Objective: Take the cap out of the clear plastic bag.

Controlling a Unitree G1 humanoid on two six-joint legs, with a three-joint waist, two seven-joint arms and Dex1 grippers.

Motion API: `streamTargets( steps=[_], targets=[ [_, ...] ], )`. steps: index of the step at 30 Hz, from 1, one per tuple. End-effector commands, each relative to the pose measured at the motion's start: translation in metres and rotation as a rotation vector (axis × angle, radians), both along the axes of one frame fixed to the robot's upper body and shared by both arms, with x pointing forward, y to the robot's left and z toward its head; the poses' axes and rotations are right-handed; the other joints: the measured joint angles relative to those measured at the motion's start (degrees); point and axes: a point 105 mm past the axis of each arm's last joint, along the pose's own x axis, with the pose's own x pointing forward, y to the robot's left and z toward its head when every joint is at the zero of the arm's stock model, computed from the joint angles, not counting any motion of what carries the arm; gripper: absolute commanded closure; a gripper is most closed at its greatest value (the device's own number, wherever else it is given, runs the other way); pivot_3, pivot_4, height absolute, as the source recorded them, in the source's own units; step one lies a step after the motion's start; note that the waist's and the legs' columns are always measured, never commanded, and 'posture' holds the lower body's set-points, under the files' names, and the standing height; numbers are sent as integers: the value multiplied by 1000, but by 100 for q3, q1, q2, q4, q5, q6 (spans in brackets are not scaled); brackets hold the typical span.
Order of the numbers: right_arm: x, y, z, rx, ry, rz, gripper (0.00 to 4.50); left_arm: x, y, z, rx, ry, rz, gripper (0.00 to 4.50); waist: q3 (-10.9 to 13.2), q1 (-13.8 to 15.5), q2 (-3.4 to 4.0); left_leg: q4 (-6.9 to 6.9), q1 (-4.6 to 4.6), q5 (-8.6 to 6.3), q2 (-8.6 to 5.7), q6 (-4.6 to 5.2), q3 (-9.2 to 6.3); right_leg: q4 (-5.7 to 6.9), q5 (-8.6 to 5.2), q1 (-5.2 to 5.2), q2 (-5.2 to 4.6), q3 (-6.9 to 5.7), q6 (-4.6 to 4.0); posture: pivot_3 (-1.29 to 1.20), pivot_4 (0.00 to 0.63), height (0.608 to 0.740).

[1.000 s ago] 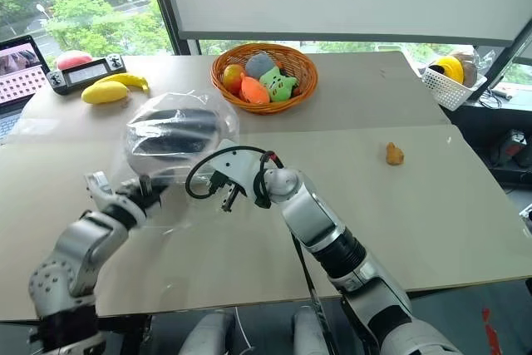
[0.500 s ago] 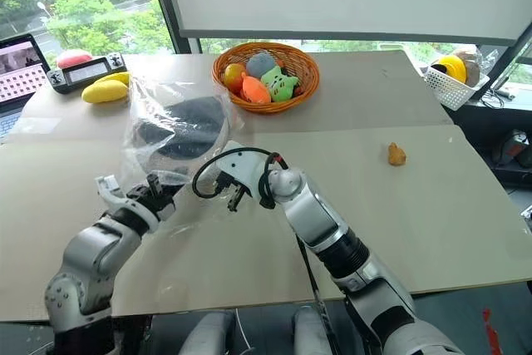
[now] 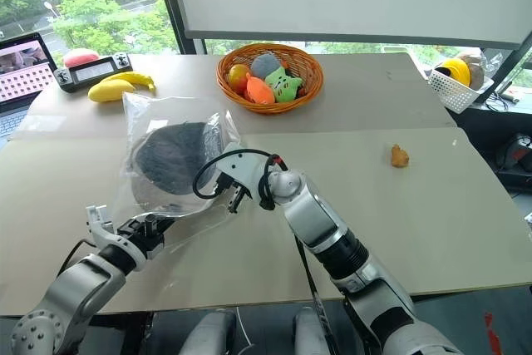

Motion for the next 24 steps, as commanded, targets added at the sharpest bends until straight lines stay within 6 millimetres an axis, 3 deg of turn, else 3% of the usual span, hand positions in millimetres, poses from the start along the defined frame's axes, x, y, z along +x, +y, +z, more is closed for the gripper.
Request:
streamTargets(
  steps=[1, 5, 10, 13, 24],
  targets=[
    [2, -1, 15, 31, -52, -15, 4500, 2, -8, -6, 15, -1, -129, 4469, 0, -7, 0, -1, 0, 0, 0, 0, 0, 0, 0, -2, 0, 0, 0, 0, 150, 740],
    [8, -4, 19, 42, -66, -35, 4500, -12, -9, -11, 41, 12, -259, 4469, 1, -30, 1, -5, -2, 0, 2, 0, 0, 1, -1, -8, 1, 0, -1, 0, 150, 740],
    [14, -7, 26, 63, -87, -60, 4500, -17, -1, -5, 45, -13, -277, 4469, 2, -38, 3, -7, -1, 0, 3, 0, 1, 1, -2, -8, 1, 0, -2, 0, 150, 740],
    [18, -10, 28, 67, -96, -77, 4500, -22, -9, 8, 22, -91, -330, 4469, 2, -39, 3, -7, -1, 0, 3, 0, 1, 1, -2, -9, 1, 0, -2, 0, 150, 740],
    [24, -11, 27, 77, -102, -97, 4500, -51, -14, 11, 84, -88, -594, 4469, 3, -68, 5, -11, -3, 0, 5, 0, 2, 1, -3, -13, 1, 0, -4, 0, 150, 740]
  ],
)
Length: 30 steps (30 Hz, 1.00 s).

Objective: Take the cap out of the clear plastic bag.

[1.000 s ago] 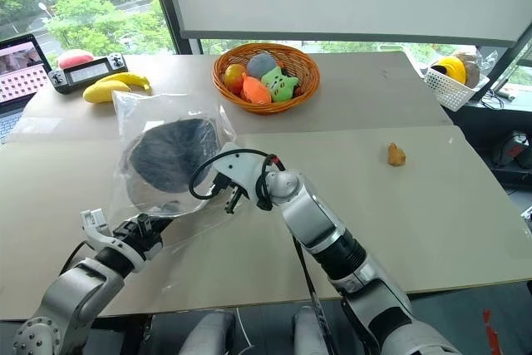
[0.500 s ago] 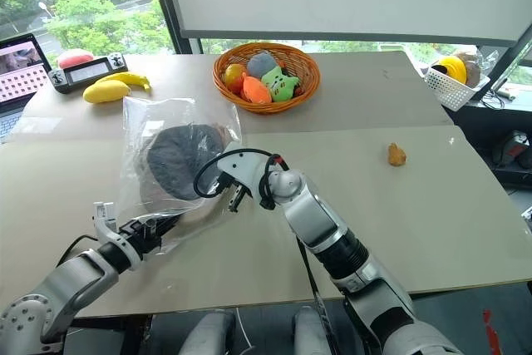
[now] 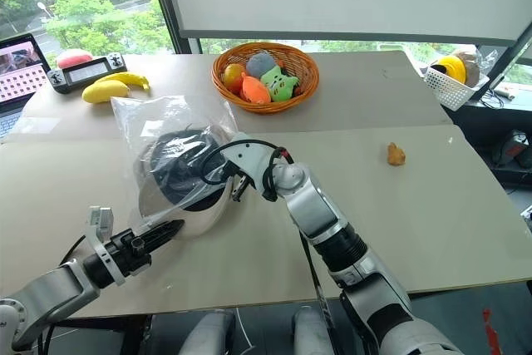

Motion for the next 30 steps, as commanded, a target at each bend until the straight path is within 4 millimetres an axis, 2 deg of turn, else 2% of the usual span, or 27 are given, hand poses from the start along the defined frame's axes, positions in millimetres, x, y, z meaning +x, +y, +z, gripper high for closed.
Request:
streamTargets(
  steps=[1, 4, 9, 12, 18, 20, 25, 30],
  targets=[
    [5, 1, 20, 39, -79, -16, 4500, -31, -23, 9, -5, -9, -272, 4469, 0, -28, 0, 0, -1, 0, 1, 0, 0, 0, -1, -1, 1, -1, -1, 0, 150, 740],
    [4, 1, 19, 40, -75, -15, 4500, -48, -24, 8, 12, 34, -388, 4469, 2, -81, 3, -6, -1, 0, 1, 0, 1, 0, -2, -4, 1, 0, -3, 0, 150, 740],
    [3, 0, 18, 40, -71, -17, 4500, -58, -19, 14, 27, 59, -481, 4469, 4, -98, 5, -9, -1, 0, 3, 0, 2, 0, -4, -7, 0, 0, -4, 0, 150, 740],
    [3, 1, 17, 40, -70, -15, 4500, -63, -10, 34, 42, 51, -581, 4469, 5, -102, 4, -10, -2, 0, 6, 0, 2, 1, -6, -11, 3, -2, -6, 0, 150, 740],
    [2, 3, 17, 39, -72, -1, 4500, -62, 3, 73, 57, 41, -714, 4469, 8, -114, 7, -18, -5, -1, 9, 0, 6, -1, -10, -15, 4, -3, -7, 0, 150, 740],
    [3, 3, 17, 38, -72, 2, 4500, -64, 4, 84, 73, 35, -764, 4469, 10, -116, 5, -23, -4, -1, 10, 0, 6, -1, -13, -16, 4, -4, -8, 0, 150, 740],
    [2, 7, 17, 33, -75, 21, 4500, -58, 0, 131, 1, -70, -889, 4469, 16, -117, -2, -36, -2, 0, 9, 0, 5, -3, -15, -18, 5, -5, -9, 0, 150, 740],
    [3, 7, 18, 30, -78, 24, 4500, -44, -4, 157, -67, -167, -928, 4469, 34, -136, -11, -39, -1, 0, 9, 0, 6, -2, -18, -17, 5, -3, -3, 0, 150, 740]
  ],
)
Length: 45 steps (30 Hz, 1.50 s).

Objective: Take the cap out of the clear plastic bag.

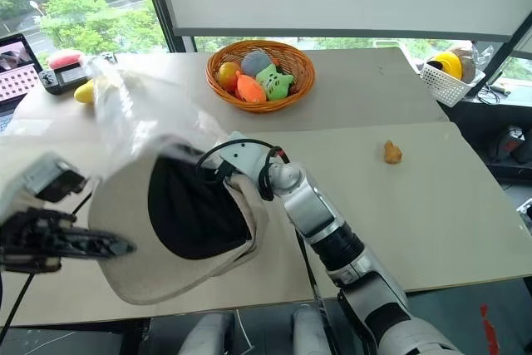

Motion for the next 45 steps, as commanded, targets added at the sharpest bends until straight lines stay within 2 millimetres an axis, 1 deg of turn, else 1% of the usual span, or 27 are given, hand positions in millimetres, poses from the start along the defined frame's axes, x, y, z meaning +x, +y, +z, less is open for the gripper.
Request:
streamTargets(
  steps=[1, 3, 4, 5, 6, 7, 9, 10, 11, 12, 16, 18, 20, 23, 25, 28, 30, 33, 34, 36, 38, 41, 42, 45],
  targets=[
    [1, 3, 15, 25, -58, 12, 4500, 5, -4, 24, -130, -25, -53, 4469, 11, -21, -5, 0, 0, 0, 2, 0, 0, 1, 0, -1, 1, 0, -1, 0, 150, 740],
    [1, 2, 15, 25, -59, 11, 4500, 33, 3, 34, -214, -73, 34, 4469, 18, -20, -4, -1, 0, 0, 1, 0, 0, 1, 0, -1, 0, 1, -1, 0, 150, 740],
    [1, 2, 15, 25, -58, 11, 4500, 27, 9, 6, -247, -24, 74, 4469, 18, -15, -3, 0, 0, 0, -3, 0, -1, 6, 0, 0, -1, 0, 0, 0, 150, 740],
    [1, 2, 14, 24, -57, 11, 4500, 18, 14, -16, -270, 8, 118, 4469, 17, -136, 22, 2, -1, 0, -1, 0, -2, 7, 0, 0, 0, -2, 0, 0, 150, 740],
    [1, 2, 14, 24, -56, 11, 4500, 8, 18, -30, -284, 27, 157, 4469, 17, -182, 45, -14, 19, 0, 1, 1, 24, 1, 4, -1, -8, 20, -4, 0, 150, 740],
    [0, 2, 14, 24, -55, 12, 4500, 0, 20, -37, -294, 33, 181, 4469, 18, -254, 43, -18, 41, 0, -2, 1, 48, 15, 0, 0, -17, 47, 0, 0, 150, 740],
    [0, 2, 13, 24, -53, 14, 4500, -8, 19, -42, -299, 24, 186, 4469, 36, -258, -37, -24, 20, -1, 7, 2, 54, 18, -8, -29, -5, 59, -3, 0, 150, 740],
    [0, 3, 13, 23, -52, 16, 4500, -13, 17, -45, -292, 25, 180, 4469, 32, -230, -66, -19, -17, 4, 16, -7, 36, 27, -10, -62, 0, 33, -10, 0, 150, 740],
    [-1, 3, 13, 23, -51, 19, 4500, -21, 14, -50, -270, 43, 159, 4469, 32, -203, -70, -13, -52, 10, 32, -17, 28, 29, 0, -91, 11, 19, -27, 0, 150, 740],
    [0, 4, 13, 23, -50, 21, 4500, -29, 11, -55, -249, 57, 136, 4469, 34, -170, -66, -13, -65, 17, 42, -29, 22, 22, 7, -96, 17, 4, -37, 0, 150, 740],
    [1, 5, 13, 21, -52, 24, 4500, -66, 0, -73, -154, 127, 32, 4469, 43, -129, -49, -19, -34, 18, 41, -33, 39, 19, 17, -75, 13, 9, -40, 0, 150, 740],
    [1, 5, 13, 21, -53, 26, 4500, -82, -1, -84, -103, 146, -9, 4469, 42, -127, -51, -19, -24, 19, 51, -34, 40, 15, 17, -67, 27, 8, -43, 0, 150, 740],
    [0, 6, 14, 22, -53, 28, 4500, -96, 3, -93, -66, 152, -50, 4469, 42, -126, -51, -22, -20, 19, 63, -35, 41, 14, 19, -67, 41, 9, -51, 0, 150, 740],
    [-1, 6, 13, 21, -51, 30, 4500, -117, 17, -111, 32, 144, -135, 4469, 41, -125, -52, -32, -14, 20, 80, -37, 42, 13, 14, -69, 60, 10, -68, 0, 150, 740],
    [-1, 6, 12, 21, -49, 30, 4500, -121, 24, -115, 50, 139, -140, 4469, 42, -124, -50, -44, -6, 21, 84, -37, 43, 13, 9, -69, 65, 13, -78, 0, 150, 740],
    [-1, 5, 11, 20, -45, 28, 4500, -100, 34, -104, -6, 80, -53, 4469, 42, -107, -50, -46, -7, 20, 92, -37, 43, 15, 7, -70, 71, 14, -81, 0, 150, 740],
    [-1, 4, 10, 20, -41, 27, 4500, -90, 36, -99, -25, 34, -34, 4469, 42, -103, -50, -43, -6, 20, 96, -37, 42, 15, 7, -67, 75, 13, -80, 0, 150, 740],
    [1, 1, 8, 13, -37, 24, 4500, -76, 32, -75, -100, -55, -37, 4469, 39, -117, -54, -39, -9, 20, 101, -37, 42, 15, 7, -66, 81, 12, -79, 0, 150, 740],
    [2, 0, 7, 10, -35, 23, 4500, -71, 30, -62, -133, -107, -51, 4469, 39, -119, -55, -38, -11, 20, 101, -37, 42, 15, 7, -67, 81, 12, -79, 0, 150, 740],
    [4, -1, 6, 6, -33, 23, 4500, -64, 27, -43, -184, -169, -67, 4469, 39, -115, -55, -38, -13, 20, 103, -37, 41, 17, 7, -68, 83, 12, -79, 0, 150, 740],
    [7, -2, 4, 0, -31, 22, 4500, -55, 30, -22, -260, -205, -54, 4469, 40, -121, -53, -39, -11, 20, 105, -37, 39, 19, 8, -67, 86, 11, -79, 0, 150, 740],
    [10, -3, 1, -5, -26, 21, 4500, -43, 40, 3, -359, -244, 22, 4469, 41, -152, -52, -38, -7, 20, 110, -37, 39, 21, 8, -67, 93, 11, -79, 0, 150, 740],
    [11, -3, 0, -5, -25, 21, 4500, -39, 42, 8, -382, -251, 43, 4469, 41, -153, -52, -40, -3, 20, 112, -36, 42, 21, 8, -67, 94, 14, -80, 0, 150, 740],
    [12, -3, -2, -9, -21, 21, 4500, -9, 51, 27, -494, -307, 203, 4469, 41, -126, -52, -40, -1, 20, 122, -36, 39, 28, 10, -67, 102, 8, -83, 0, 150, 740]
  ],
)
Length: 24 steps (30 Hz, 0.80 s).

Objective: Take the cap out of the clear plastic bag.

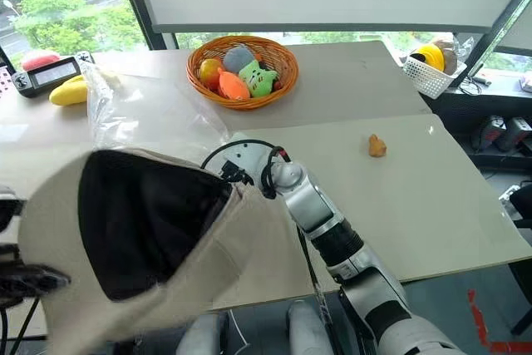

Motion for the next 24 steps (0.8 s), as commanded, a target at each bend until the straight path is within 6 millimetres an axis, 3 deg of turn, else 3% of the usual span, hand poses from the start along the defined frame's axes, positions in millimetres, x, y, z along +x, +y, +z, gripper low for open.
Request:
streamTargets(
  steps=[1, 7, 15, 18, 24],
  targets=[
    [2, 2, 9, 16, -36, 11, 4500, 37, 15, 27, -186, -49, 197, 4469, 0, 16, 0, 2, 2, 0, 1, 0, -2, 1, 1, 1, 0, -2, -1, 0, 150, 740],
    [1, 1, 5, 16, -24, 5, 4500, 107, 35, 21, -283, -67, 610, 4469, -1, 39, -2, 14, 8, 0, -4, 0, -8, 4, 5, 18, -3, -5, -6, 0, 150, 740],
    [4, -12, 12, 37, -64, -51, 4500, 179, 32, -12, -62, -100, 1086, 4469, -11, 133, -18, 29, -5, -1, -16, -6, -12, 43, 11, -7, -9, 0, -13, 0, 150, 740],
    [9, -32, 24, 37, -149, -136, 4500, 195, 36, -32, 14, -37, 1214, 4469, -11, 162, -18, 29, -4, 3, -18, -13, -12, 43, 11, -6, -9, 2, -13, 0, 150, 740],
    [22, -95, 40, -87, -337, -426, 4500, 193, 47, -60, 88, 29, 1254, 4469, -11, 160, -19, 30, -5, 3, -22, -14, -13, 48, 10, -7, -11, 3, -12, 0, 150, 740]
  ],
)
